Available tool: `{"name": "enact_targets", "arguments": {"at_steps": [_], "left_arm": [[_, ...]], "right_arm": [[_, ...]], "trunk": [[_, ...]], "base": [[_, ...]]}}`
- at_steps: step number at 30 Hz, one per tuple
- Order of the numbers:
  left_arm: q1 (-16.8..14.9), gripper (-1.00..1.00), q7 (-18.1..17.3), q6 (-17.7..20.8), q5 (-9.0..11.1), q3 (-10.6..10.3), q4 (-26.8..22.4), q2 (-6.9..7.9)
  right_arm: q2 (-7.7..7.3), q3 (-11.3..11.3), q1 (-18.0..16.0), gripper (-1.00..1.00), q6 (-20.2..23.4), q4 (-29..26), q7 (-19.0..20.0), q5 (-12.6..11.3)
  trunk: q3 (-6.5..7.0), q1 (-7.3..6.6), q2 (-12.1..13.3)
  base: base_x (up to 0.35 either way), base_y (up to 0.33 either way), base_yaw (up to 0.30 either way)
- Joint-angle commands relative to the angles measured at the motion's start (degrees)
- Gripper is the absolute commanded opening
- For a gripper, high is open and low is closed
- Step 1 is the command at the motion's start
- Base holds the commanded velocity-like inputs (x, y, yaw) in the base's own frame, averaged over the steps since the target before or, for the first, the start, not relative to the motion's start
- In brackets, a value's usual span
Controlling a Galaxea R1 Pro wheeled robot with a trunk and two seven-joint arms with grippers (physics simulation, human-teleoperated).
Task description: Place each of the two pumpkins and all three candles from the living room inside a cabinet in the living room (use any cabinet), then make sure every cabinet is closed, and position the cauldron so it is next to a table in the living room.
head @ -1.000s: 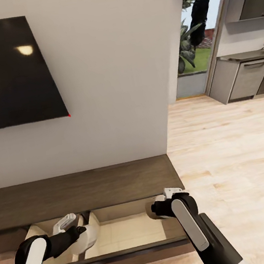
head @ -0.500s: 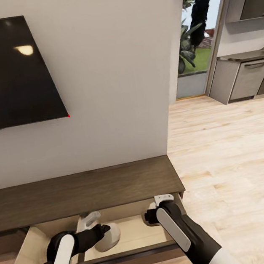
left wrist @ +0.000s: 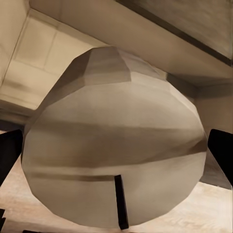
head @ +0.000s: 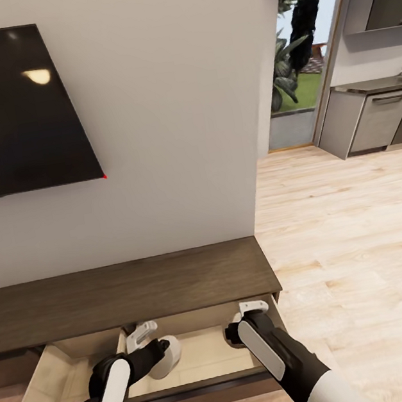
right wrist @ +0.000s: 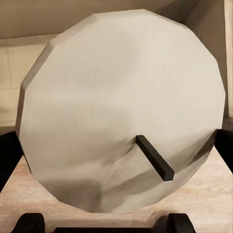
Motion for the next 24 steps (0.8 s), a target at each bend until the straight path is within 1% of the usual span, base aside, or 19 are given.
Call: {"name": "enact_targets", "arguments": {"at_steps": [1, 8, 14, 24], "left_arm": [[0.0, -1.0, 0.0, -0.15, 0.0, -0.01, 0.06, -0.02], [0.0, -1.0, -0.07, -0.36, -0.14, 0.06, 0.12, 0.22], [0.0, -1.0, -0.36, -0.4, -0.11, 0.07, 0.2, 0.4], [0.0, -1.0, -0.17, -0.4, -0.22, 0.08, 0.21, 0.4]], "right_arm": [[0.0, 0.03, -0.01, -1.0, -0.12, 0.09, 0.02, 0.03], [0.0, 0.08, -0.01, -1.0, -0.2, 0.24, 0.04, 0.16], [0.0, 0.08, -0.02, -1.0, -0.2, 0.25, 0.04, 0.11], [0.0, 0.08, -0.02, -1.0, -0.2, -0.1, 0.45, 0.04]], "trunk": [[0.0, 0.0, 0.0], [0.0, 0.0, 0.0], [0.0, 0.0, 0.0], [0.0, 0.0, 0.0]], "base": [[0.0, 0.0, 0.0], [0.002, 0.0, 0.0], [0.162, 0.018, 0.0], [0.019, 0.001, 0.0]]}}
